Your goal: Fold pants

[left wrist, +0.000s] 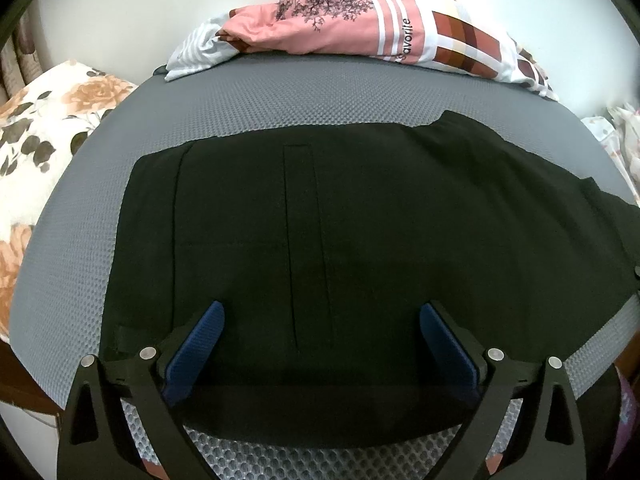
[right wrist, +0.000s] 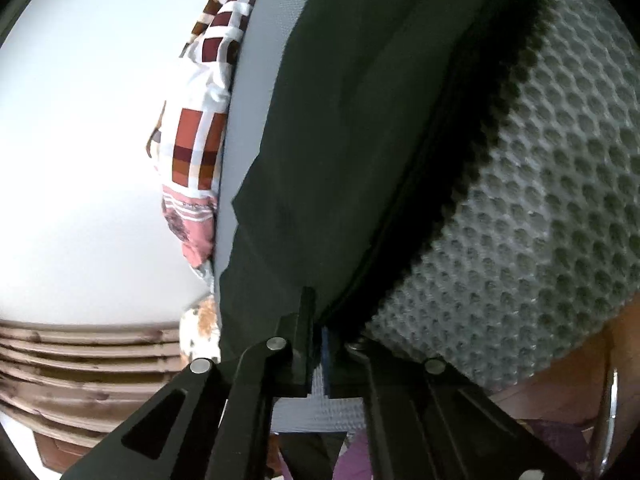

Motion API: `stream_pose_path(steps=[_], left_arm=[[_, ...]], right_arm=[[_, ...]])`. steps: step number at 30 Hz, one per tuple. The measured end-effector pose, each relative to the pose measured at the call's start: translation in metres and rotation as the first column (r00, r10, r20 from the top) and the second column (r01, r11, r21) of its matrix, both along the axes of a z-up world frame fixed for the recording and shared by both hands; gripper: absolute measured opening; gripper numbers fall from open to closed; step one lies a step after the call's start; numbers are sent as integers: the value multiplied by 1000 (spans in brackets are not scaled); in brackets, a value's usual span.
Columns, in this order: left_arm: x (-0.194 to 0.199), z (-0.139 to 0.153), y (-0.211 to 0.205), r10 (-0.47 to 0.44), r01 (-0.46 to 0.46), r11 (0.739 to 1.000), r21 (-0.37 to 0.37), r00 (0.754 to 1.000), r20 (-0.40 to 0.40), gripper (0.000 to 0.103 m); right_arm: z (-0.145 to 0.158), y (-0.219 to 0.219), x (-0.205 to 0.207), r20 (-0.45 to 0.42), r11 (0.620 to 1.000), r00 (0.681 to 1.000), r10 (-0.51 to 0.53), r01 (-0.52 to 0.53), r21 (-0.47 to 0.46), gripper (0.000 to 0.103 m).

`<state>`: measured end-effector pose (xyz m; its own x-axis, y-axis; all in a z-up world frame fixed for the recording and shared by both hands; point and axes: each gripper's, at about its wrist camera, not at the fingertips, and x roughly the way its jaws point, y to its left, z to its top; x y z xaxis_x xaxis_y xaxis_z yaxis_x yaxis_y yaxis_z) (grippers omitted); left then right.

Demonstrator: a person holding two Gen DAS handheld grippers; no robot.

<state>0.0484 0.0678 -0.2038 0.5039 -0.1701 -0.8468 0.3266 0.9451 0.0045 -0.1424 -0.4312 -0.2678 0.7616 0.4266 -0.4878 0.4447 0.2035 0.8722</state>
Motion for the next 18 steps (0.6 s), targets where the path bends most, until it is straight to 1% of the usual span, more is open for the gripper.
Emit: stream_pose_path(steps=[2,3,5,6,7,8,9,10,11,12,13,14,15,16,17,18], left_arm=[[1,12,7,15,-15,1000,-22,1000,4,96],[-1,24,14,35,-34,998,-52,999,22,96],[-6,58,38,82,-71,988,-137,994,75,96],[-9,69,49,109,-93,984,-154,989,98,97],[-12,79,67,151,-131,979,-156,981,122,97],[-13,82,77,175,-156,977,-148,977,123,97],[-12,83,93,204,-190,973,-134,973,104,97],[-10,77,111,228,-219,968,-122,972,61,96],[-9,71,125,253,-249,961,-116,967,22,92],[-7,62,141,288,-289,949,-122,957,-27,82],[-5,49,158,318,-330,932,-151,943,-101,75],[-1,34,172,331,-366,911,-190,924,-191,62],[0,22,181,335,-394,890,-228,906,-260,58],[0,17,185,335,-409,875,-258,898,-287,58],[-1,15,186,336,-415,866,-278,896,-291,58],[-2,14,184,336,-411,867,-280,899,-281,58]], right_arm=[[2,0,1,-6,1000,1000,9,-9,-19,1],[3,-1,2,-8,1000,1000,9,-9,-17,2],[2,-2,3,-14,1000,1000,9,-9,-5,2],[2,-2,4,-17,1000,1000,14,-14,-6,2],[3,-2,5,-20,1000,1000,19,-20,-11,2],[4,-2,6,-22,1000,1000,21,-21,-11,2],[4,-2,6,-22,1000,1000,20,-21,-5,2],[3,-2,7,-21,1000,1000,18,-18,5,2],[2,-2,7,-19,1000,1000,18,-18,13,2],[1,-3,7,-17,1000,1000,18,-17,22,2],[0,-4,6,-15,999,1000,19,-19,27,1],[-1,-4,6,-14,999,1000,18,-18,32,1],[-2,-5,5,-13,999,1000,18,-18,35,1],[-3,-6,6,-13,999,1000,19,-18,36,1],[-3,-6,6,-15,999,1000,19,-19,35,1],[-2,-6,6,-17,999,1000,21,-20,32,1]])
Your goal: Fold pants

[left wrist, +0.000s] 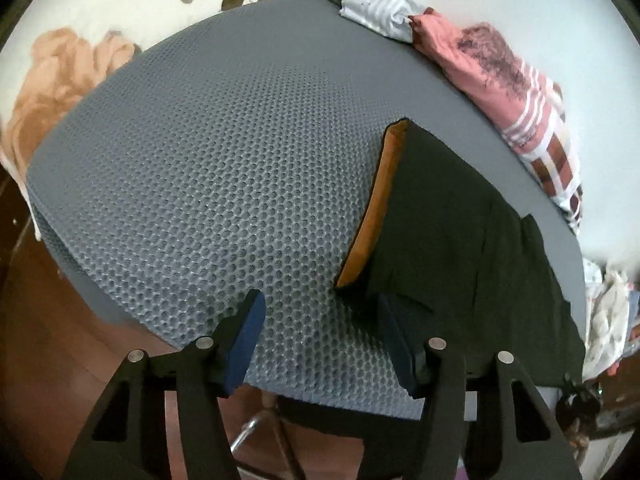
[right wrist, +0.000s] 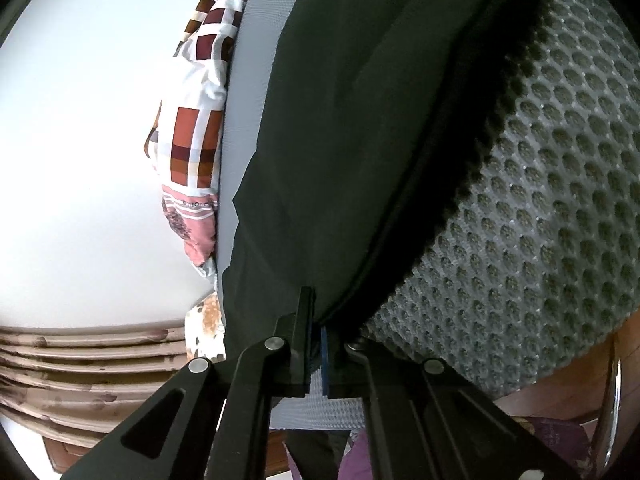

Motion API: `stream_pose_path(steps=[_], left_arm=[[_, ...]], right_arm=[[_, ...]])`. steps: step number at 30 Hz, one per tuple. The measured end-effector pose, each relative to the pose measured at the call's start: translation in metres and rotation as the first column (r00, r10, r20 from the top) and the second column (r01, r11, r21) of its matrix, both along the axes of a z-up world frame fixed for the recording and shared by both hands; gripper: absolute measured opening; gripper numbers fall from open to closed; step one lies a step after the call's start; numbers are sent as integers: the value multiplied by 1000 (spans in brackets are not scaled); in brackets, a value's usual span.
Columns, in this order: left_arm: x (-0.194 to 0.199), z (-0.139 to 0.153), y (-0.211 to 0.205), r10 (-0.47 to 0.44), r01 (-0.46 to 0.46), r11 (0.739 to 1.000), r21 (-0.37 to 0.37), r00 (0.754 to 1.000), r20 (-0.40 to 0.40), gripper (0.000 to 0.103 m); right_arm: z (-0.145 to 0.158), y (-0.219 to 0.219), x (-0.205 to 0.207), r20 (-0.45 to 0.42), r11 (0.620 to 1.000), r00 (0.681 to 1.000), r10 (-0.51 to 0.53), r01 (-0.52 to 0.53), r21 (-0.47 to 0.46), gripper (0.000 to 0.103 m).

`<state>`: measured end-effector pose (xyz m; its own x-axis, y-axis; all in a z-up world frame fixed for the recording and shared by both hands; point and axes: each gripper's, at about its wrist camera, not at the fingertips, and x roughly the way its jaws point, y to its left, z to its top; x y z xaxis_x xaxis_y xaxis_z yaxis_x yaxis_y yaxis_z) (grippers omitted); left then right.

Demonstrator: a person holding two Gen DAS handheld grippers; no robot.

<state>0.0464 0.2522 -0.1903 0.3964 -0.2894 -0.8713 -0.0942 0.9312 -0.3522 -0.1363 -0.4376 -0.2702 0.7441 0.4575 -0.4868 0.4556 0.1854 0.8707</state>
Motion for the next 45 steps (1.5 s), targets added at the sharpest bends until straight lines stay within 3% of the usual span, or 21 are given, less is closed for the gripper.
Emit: stream_pose_path(steps=[4,5,6,9,12,17,22,30,33,38,41,45], left_arm=[[2,-2,-16,-63,63,998,-17,998,16,58],[2,-1,-20,-73,73,997,6,997,21,45],[2,-1,-25,-93,92,995,25,995,23,18],[1,11,-39,-126,119,985,126,991,51,13],[2,21,-47,-131,117,978,173,989,71,10],[25,47,-58,-164,125,967,221,972,170,7],[36,11,-47,-154,124,956,265,983,99,6],[21,-8,-20,-99,61,960,275,987,127,3],[18,5,-20,-80,35,967,253,982,168,3],[17,52,-23,-48,-50,949,312,952,301,4],[23,69,-39,-111,30,968,248,941,319,5],[32,36,-100,-323,247,917,314,920,222,5]], right_arm=[[1,0,0,-6,1000,1000,-2,2,3,0],[1,0,0,-9,1000,1000,-2,2,2,0],[1,0,1,-9,1000,1000,-1,1,1,0],[1,0,1,-13,1000,1000,-1,1,-4,0],[2,1,1,-15,1000,1000,-5,5,-9,0],[2,5,-1,-9,1000,1000,-10,10,-18,0],[0,14,-2,0,1000,1000,-11,11,-11,0],[0,10,-1,1,1000,1000,5,-5,-7,0],[-2,9,-2,4,1000,1000,3,-3,4,0],[-2,9,-3,1,1000,1000,1,-1,9,0],[-2,9,-3,6,1000,1000,2,-2,10,0],[-2,8,-2,14,1000,1000,6,-6,7,0]])
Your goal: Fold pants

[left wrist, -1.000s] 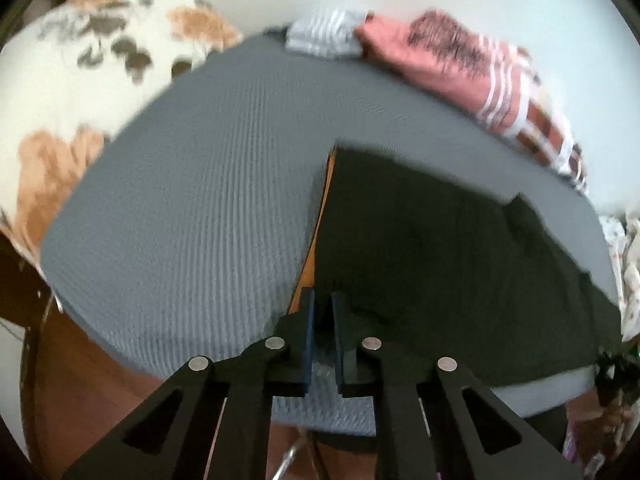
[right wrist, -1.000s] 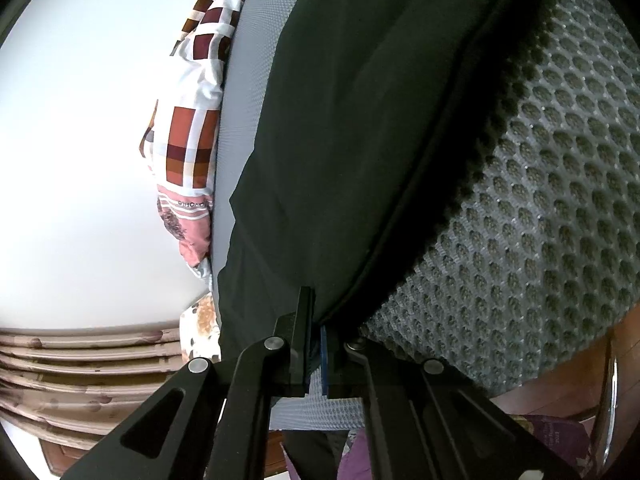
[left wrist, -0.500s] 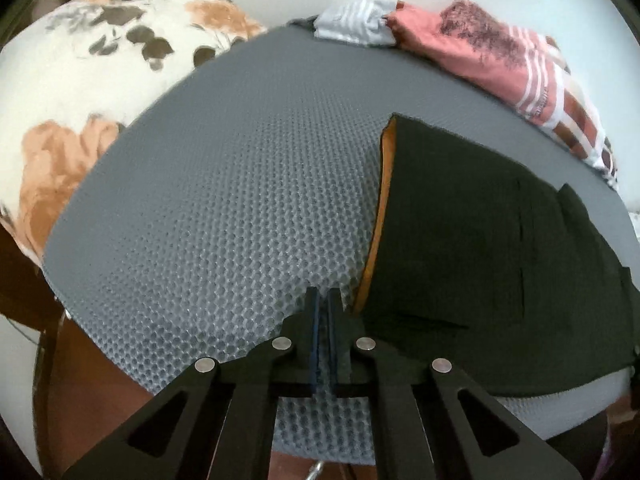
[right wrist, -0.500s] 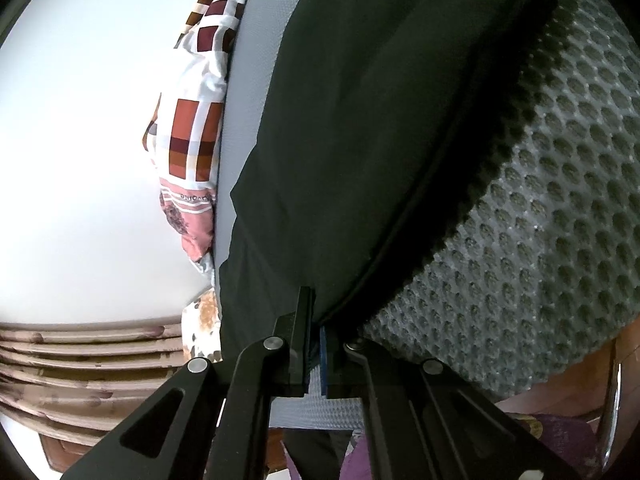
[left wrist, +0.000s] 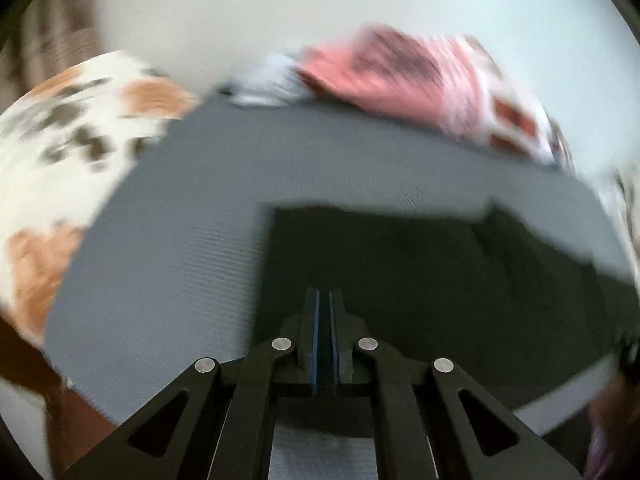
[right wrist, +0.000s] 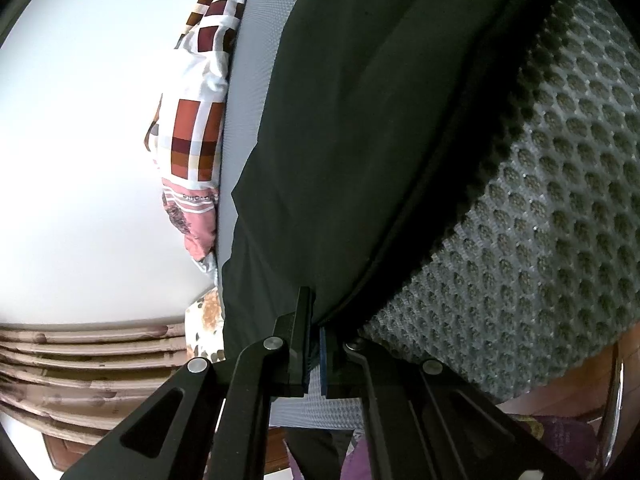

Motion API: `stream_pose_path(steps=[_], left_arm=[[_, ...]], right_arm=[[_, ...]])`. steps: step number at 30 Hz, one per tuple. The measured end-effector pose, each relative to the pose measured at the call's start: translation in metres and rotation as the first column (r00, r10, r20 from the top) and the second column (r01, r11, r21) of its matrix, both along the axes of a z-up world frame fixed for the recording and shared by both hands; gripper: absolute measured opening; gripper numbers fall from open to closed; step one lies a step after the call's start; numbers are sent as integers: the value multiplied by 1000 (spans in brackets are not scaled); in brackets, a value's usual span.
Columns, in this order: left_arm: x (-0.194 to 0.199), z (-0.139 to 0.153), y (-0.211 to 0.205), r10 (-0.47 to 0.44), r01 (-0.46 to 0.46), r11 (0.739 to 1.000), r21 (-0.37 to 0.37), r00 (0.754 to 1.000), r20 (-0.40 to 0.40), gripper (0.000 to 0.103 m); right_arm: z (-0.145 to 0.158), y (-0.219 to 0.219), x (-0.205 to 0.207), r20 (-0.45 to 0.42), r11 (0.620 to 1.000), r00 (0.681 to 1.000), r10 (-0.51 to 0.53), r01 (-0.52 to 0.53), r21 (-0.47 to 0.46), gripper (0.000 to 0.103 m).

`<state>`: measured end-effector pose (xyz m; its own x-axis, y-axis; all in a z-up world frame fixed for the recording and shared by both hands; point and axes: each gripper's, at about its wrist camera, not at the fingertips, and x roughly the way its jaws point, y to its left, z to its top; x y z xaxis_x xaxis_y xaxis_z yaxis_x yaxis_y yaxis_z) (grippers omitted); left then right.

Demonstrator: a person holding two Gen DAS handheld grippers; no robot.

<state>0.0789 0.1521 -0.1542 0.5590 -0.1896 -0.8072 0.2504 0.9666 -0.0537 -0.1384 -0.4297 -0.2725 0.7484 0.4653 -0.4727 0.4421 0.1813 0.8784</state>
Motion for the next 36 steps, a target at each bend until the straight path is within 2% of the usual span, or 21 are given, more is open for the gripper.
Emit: stream_pose_path(steps=[1,3,4,9,13,17,18,19,20,22,23,26,28,31,35,36], left_arm=[[3,-19,-14,-41,42,999,29,998,-45,5],[8,-40,-21,-32,36,998,43,995,-90,5],[4,-38,-19,-19,20,1000,13,999,-36,5],[5,-38,-21,-36,38,998,45,998,-51,5],[6,-39,-24,-17,19,999,30,998,-64,5],[5,-40,-27,-19,22,998,52,998,-58,5],[5,-40,-27,-15,19,998,52,998,-62,5],[6,-40,-27,-13,17,999,50,998,-65,5],[7,-39,-27,-12,16,999,50,998,-66,5],[6,-39,-28,-15,18,998,53,998,-65,5],[7,-39,-28,-14,18,998,54,998,-65,5],[7,-39,-28,-13,16,998,57,998,-66,5],[7,-40,-29,-11,14,998,56,998,-67,5],[7,-40,-30,-9,13,998,58,998,-66,5],[6,-40,-29,-7,11,999,53,998,-62,5],[6,-41,-29,-7,10,999,53,998,-61,5]], right_arm=[[0,0,0,3,1000,1000,3,-3,0,0],[-1,-1,0,10,1000,1000,9,-9,5,0],[-2,-3,-1,18,1000,1000,16,-16,9,0],[-5,-22,-13,70,998,997,-19,15,61,2],[6,-65,-43,56,992,992,-110,113,-50,2],[5,-109,-78,61,979,978,-200,201,-21,0],[8,-114,-84,62,977,976,-207,209,-35,2],[10,-121,-91,59,972,972,-226,229,-46,10],[8,-129,-100,51,965,965,-259,261,-34,11],[-1,-151,-127,52,928,927,-371,369,48,13],[-3,-163,-142,39,909,909,-416,414,41,10],[5,-188,-166,43,888,887,-459,460,-19,15],[9,-200,-169,55,882,881,-470,472,-18,30],[16,-212,-166,53,876,879,-474,477,-68,35],[21,-218,-152,56,881,884,-463,466,-83,43],[23,-219,-149,60,883,887,-458,462,-86,48]])
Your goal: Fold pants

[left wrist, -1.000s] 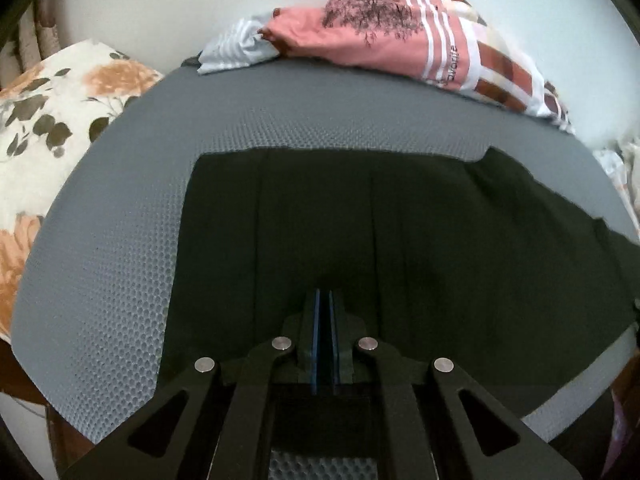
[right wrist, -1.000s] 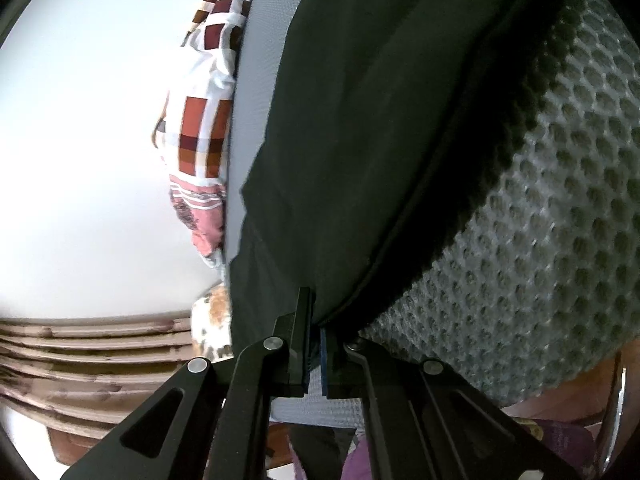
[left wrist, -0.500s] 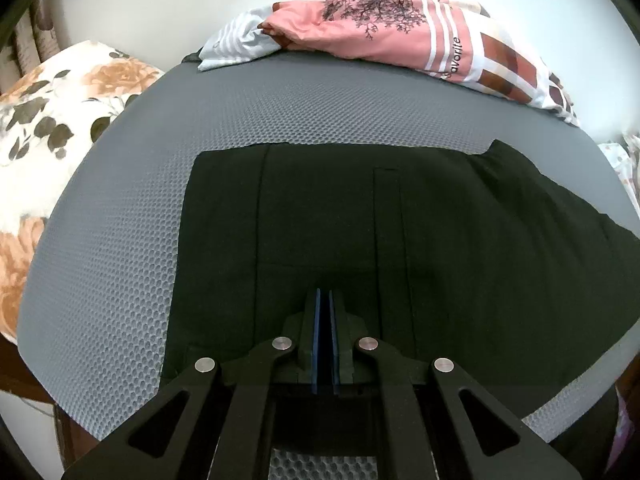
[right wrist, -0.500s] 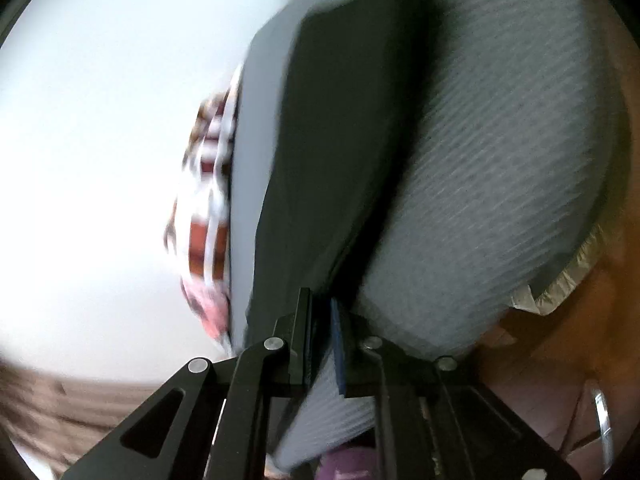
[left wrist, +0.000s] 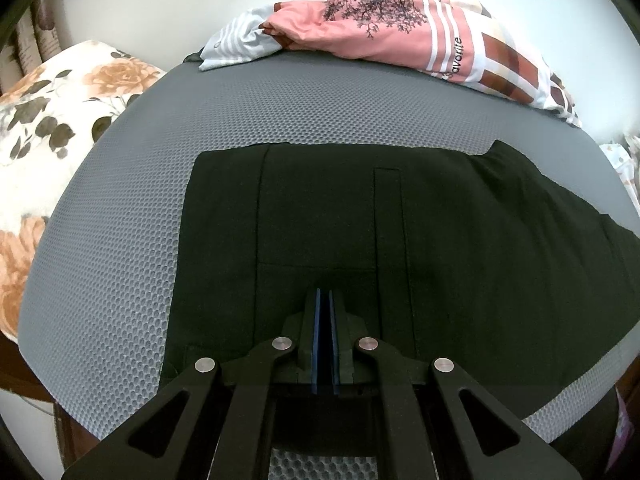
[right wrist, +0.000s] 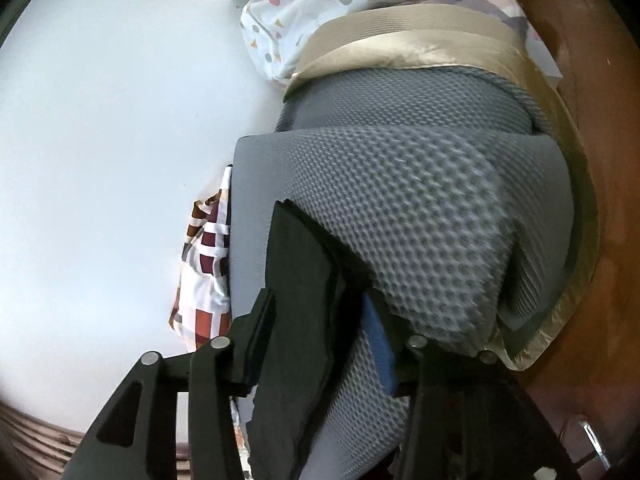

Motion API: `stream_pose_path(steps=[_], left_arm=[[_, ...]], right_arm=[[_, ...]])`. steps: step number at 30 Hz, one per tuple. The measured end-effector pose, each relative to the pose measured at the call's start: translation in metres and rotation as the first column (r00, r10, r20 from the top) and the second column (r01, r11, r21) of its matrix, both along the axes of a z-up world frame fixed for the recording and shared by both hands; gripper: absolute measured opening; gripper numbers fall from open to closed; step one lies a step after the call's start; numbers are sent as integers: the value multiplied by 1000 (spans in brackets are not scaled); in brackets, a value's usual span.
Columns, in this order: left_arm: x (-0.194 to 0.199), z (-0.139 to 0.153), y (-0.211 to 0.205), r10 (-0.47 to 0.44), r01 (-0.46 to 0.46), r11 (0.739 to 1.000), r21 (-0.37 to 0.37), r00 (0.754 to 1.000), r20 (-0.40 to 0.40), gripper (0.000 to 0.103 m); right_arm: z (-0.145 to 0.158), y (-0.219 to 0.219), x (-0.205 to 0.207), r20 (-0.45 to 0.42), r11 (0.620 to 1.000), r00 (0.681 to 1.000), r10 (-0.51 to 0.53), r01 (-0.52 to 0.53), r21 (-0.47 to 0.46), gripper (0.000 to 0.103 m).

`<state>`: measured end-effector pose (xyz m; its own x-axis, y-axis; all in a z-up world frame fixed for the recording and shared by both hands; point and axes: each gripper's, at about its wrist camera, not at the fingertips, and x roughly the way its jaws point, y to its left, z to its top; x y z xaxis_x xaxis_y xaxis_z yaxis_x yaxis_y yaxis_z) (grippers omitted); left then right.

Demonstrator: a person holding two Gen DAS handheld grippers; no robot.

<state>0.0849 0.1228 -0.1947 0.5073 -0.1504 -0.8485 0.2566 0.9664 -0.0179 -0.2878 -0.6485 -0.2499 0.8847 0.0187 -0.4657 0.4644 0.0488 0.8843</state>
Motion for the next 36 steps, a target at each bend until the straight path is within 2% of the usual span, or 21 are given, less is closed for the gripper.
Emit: stream_pose_path(steps=[3,7,9,12,16,19,21,23,24,25,27,29,32,36], left_arm=[[-1,0,0,-2,2,1000,4,1000,8,5],[-1,0,1,3,-3,1000,-5,1000,4,5],[-1,0,1,4,-4,1000,-9,1000,5,5],[-1,0,0,5,-4,1000,-5,1000,12,5],[-1,0,1,10,-10,1000,-12,1000,10,5],[-1,0,0,8,-8,1000,-8,1000,11,5],[-1,0,0,5,-5,1000,-6,1000,13,5],[-1,0,-1,8,-8,1000,-11,1000,13,5],[-2,0,-1,8,-8,1000,-12,1000,14,5],[-2,0,-1,10,-10,1000,-13,1000,16,5],[-2,0,-1,13,-13,1000,-14,1000,17,5],[-2,0,0,16,-16,1000,-21,1000,18,6],[-3,1,0,22,-22,1000,-22,1000,22,6],[-7,8,-15,-7,4,998,67,999,52,6]], right_arm=[[5,4,8,11,999,999,30,-30,-26,57],[8,8,19,6,993,994,108,-107,-45,57],[7,6,16,4,995,997,76,-75,-66,53],[11,3,18,17,995,997,74,-72,-71,58],[19,9,26,81,991,992,94,-86,-103,58],[21,14,41,-62,976,991,115,-124,-177,54],[23,16,47,-104,969,987,126,-145,-201,54],[24,13,51,-111,969,987,119,-140,-205,54],[24,11,54,-123,967,986,115,-139,-212,46],[23,8,58,-148,965,983,112,-143,-220,30],[14,3,64,-179,972,976,122,-154,-178,13],[13,0,64,-179,975,976,121,-151,-165,12],[25,9,66,-219,962,968,119,-167,-215,12],[61,38,83,-214,923,964,160,-223,-314,12]])
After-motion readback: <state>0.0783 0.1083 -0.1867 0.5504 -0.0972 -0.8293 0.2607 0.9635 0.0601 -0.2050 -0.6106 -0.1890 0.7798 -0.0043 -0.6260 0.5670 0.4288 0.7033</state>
